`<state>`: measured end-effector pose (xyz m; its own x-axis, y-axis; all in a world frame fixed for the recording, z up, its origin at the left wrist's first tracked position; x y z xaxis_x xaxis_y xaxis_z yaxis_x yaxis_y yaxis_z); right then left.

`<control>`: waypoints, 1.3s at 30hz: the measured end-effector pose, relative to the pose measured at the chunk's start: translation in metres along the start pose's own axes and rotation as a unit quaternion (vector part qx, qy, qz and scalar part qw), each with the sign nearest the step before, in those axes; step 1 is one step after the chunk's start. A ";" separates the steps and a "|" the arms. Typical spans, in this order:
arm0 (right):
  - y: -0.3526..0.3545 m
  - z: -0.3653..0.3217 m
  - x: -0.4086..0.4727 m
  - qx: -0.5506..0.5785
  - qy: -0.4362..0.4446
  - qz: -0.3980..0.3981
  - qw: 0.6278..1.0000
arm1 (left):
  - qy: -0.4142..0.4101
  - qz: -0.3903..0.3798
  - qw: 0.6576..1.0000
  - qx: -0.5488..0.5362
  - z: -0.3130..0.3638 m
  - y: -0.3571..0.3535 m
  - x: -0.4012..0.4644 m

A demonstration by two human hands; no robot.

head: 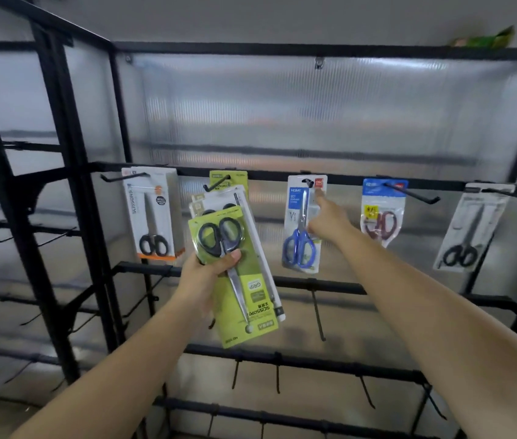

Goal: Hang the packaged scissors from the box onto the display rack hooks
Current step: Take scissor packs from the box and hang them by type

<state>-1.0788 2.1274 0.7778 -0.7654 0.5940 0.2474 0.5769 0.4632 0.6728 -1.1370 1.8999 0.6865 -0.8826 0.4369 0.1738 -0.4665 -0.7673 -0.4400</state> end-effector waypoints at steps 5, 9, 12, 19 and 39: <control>-0.014 -0.008 -0.056 0.148 0.062 0.021 0.987 | -0.010 -0.013 1.000 -0.011 -0.004 -0.002 0.003; -0.074 -0.002 -0.113 0.126 0.038 -0.148 0.980 | 0.004 -0.012 1.000 -0.023 -0.017 -0.005 0.006; -0.071 0.007 -0.119 0.108 0.033 -0.073 0.991 | 0.032 -0.006 0.999 -0.018 -0.026 -0.008 0.003; -0.065 0.030 -0.113 0.212 -0.025 -0.062 0.975 | 0.077 -0.029 0.996 -0.033 -0.031 -0.006 -0.003; -0.036 -0.013 -0.076 -0.073 0.116 -0.155 0.978 | 0.099 -0.130 0.980 0.110 -0.012 0.025 -0.020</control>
<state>-1.0446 2.0570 0.7441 -0.9509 0.2668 0.1569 0.2735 0.4873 0.8293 -1.1304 1.8777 0.6618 -0.7136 0.6970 0.0710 -0.6948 -0.6910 -0.1996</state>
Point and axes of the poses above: each hand's wrist, its own x-axis towards the middle knuckle, its own y-axis out of the back of the hand, z = x × y, the point moved 10 cm from there along x, towards the middle knuckle, and after that the axes turned 3 degrees about -y, right-handed, at the moved point
